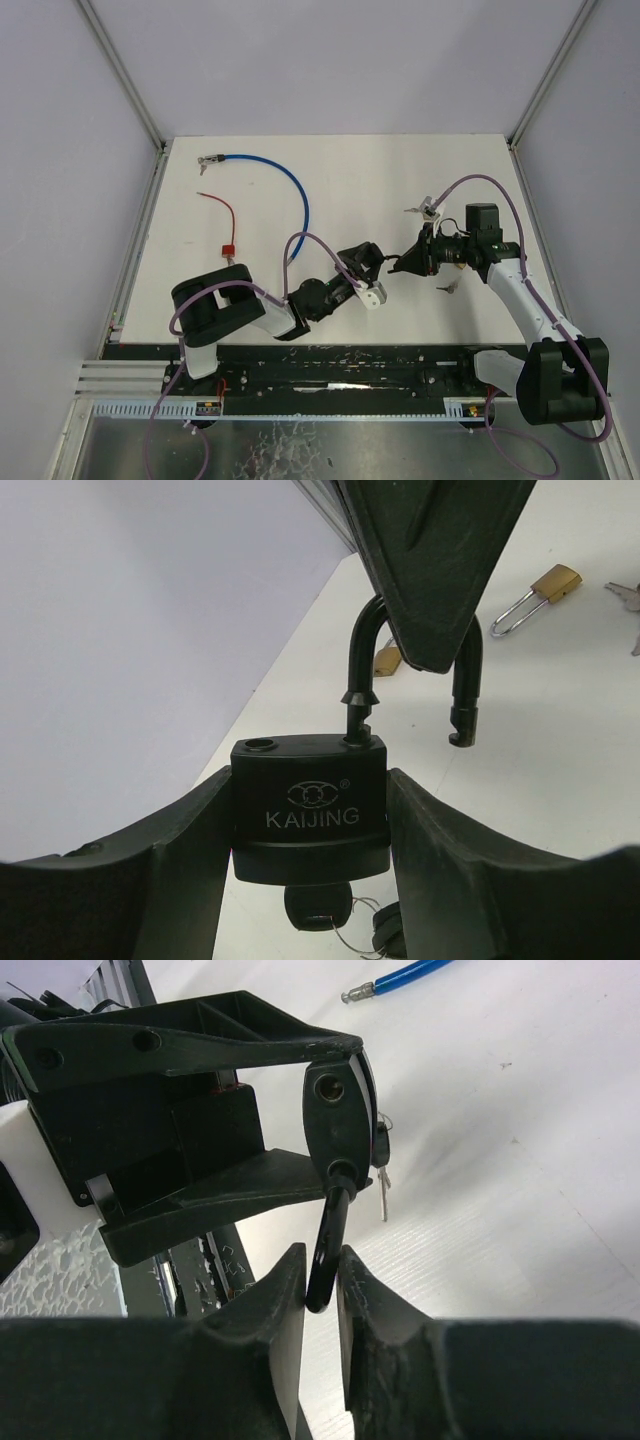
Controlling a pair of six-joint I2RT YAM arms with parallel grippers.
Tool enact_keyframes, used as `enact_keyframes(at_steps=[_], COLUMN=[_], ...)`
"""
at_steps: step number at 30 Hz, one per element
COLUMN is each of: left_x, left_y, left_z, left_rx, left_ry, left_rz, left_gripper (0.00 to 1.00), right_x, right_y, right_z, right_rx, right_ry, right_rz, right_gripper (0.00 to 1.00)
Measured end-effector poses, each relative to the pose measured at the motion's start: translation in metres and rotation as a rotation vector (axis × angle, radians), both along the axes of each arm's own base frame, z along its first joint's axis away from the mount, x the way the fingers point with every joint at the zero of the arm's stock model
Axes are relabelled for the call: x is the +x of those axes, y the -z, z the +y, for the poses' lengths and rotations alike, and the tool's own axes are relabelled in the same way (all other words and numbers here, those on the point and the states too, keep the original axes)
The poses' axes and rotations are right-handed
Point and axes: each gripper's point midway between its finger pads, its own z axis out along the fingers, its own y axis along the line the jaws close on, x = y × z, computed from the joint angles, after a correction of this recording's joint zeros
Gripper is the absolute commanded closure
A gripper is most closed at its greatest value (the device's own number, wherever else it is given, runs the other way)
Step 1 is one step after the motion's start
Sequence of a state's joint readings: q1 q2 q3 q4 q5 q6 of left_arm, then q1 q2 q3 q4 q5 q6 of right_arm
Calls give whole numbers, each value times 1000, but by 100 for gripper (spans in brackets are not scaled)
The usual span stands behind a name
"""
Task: Lock with the key
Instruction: Pick up the lock from the center of the board.
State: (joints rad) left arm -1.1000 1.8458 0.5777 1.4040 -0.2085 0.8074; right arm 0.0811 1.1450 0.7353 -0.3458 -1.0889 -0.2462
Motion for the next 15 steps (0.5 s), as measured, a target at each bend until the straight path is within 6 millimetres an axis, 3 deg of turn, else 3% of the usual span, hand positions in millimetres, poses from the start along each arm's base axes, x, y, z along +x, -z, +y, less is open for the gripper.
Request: enact_keyframes(at_steps=[11, 15], left_x=[-1, 0], left_y=[-1, -4], left_z=[-1, -3], left_rx=[-2, -10], left_ry=[-4, -7], left_rz=[-2, -6], left_gripper=[100, 100], right_x=[-1, 0], right_y=[1, 1], right_z=[1, 1], right_rx=[-3, -9], right_ry=[3, 6], right_rz=[11, 7], right_gripper=[78, 99])
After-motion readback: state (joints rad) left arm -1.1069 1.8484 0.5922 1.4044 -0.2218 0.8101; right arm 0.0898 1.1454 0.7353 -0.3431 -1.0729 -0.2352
